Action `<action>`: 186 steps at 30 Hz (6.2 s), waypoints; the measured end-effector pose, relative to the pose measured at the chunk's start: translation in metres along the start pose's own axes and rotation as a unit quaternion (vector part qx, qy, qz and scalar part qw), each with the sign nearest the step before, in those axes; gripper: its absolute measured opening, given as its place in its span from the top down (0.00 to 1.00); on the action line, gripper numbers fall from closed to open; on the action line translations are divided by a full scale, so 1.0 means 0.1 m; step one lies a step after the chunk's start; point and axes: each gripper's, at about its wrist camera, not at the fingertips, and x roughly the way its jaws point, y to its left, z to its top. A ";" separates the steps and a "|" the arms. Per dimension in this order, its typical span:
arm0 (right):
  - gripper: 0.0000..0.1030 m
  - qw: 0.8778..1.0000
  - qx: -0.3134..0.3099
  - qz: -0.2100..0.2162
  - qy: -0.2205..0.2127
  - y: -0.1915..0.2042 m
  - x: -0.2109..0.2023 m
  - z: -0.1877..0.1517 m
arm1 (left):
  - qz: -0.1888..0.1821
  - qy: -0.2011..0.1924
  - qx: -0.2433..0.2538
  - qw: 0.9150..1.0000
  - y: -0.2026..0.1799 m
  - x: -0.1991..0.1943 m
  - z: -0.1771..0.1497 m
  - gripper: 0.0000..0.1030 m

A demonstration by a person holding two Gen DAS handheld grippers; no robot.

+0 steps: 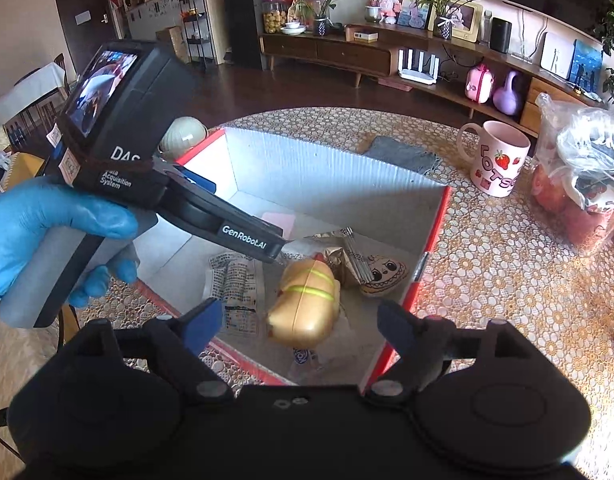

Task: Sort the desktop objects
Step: 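Release the pink notes and yellow plush into the shoebox by opening both tools, then withdraw both open tools from the shoebox toward the remaining table items, then grasp the pink binder clip with the left tool while the right tool grasps the white tissue pack, then lift the binder clip and tissue pack and carry both over the shoebox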

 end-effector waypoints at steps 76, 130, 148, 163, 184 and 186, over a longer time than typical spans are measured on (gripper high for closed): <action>0.02 0.936 0.244 -0.252 -0.007 -3.96 -1.32 -1.57 | -0.176 -0.060 0.173 0.967 -4.01 0.23 0.52 0.01; 0.15 0.865 0.411 -0.283 0.052 -4.75 -0.17 -1.40 | -0.169 -0.065 0.136 0.974 -4.62 1.38 1.08 0.23; 0.50 0.885 0.395 -0.242 0.044 -4.52 -0.34 -1.45 | -0.177 -0.051 0.140 0.973 -4.51 1.20 0.95 0.52; 0.54 0.912 0.362 -0.188 0.045 -3.91 -0.64 -1.60 | -0.190 -0.047 0.132 0.972 -4.13 0.61 0.58 0.52; 0.54 0.958 0.257 -0.125 0.018 -2.61 -1.34 -1.25 | -0.189 -0.077 0.118 0.972 -3.01 -0.62 0.03 0.52; 0.54 0.962 0.244 -0.119 0.016 -2.47 -1.37 -1.18 | -0.184 -0.080 0.112 0.973 -2.84 -0.71 -0.01 0.52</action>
